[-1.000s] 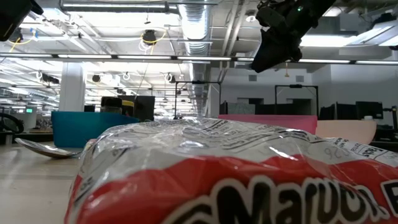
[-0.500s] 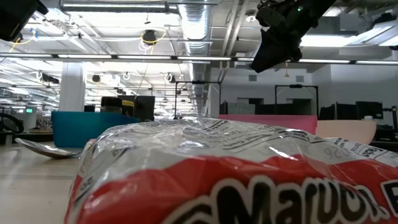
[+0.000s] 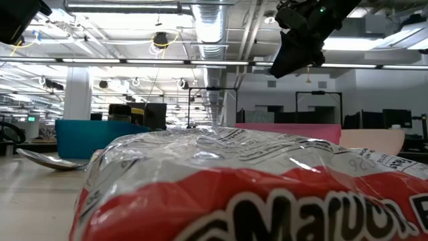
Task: Pick & Place Food Item
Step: Put the black seasoning can into the blue bin
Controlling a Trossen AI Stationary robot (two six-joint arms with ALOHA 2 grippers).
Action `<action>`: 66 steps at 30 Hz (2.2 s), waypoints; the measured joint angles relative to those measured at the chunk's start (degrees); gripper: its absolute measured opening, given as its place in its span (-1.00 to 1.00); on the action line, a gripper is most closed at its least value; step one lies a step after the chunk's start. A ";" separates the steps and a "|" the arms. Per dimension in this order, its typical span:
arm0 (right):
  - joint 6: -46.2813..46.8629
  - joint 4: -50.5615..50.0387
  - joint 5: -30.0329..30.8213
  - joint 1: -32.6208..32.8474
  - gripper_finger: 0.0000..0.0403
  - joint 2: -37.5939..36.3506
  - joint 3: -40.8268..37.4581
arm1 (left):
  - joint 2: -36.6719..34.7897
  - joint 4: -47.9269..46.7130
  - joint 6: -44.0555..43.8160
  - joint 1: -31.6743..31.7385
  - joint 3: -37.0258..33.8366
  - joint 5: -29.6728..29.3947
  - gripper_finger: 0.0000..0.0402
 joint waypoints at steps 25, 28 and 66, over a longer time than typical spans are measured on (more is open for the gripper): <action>0.00 0.02 0.01 -0.02 -0.49 0.00 -0.02 | -0.02 0.00 -0.20 0.00 0.00 0.02 -0.36; 0.00 0.00 0.02 -0.02 -0.49 0.00 -0.02 | -0.02 0.00 -0.20 0.00 0.00 0.02 -0.32; 0.00 0.02 0.02 -0.02 -0.49 -0.02 -0.02 | -0.04 0.12 0.01 0.02 0.04 -2.64 -0.36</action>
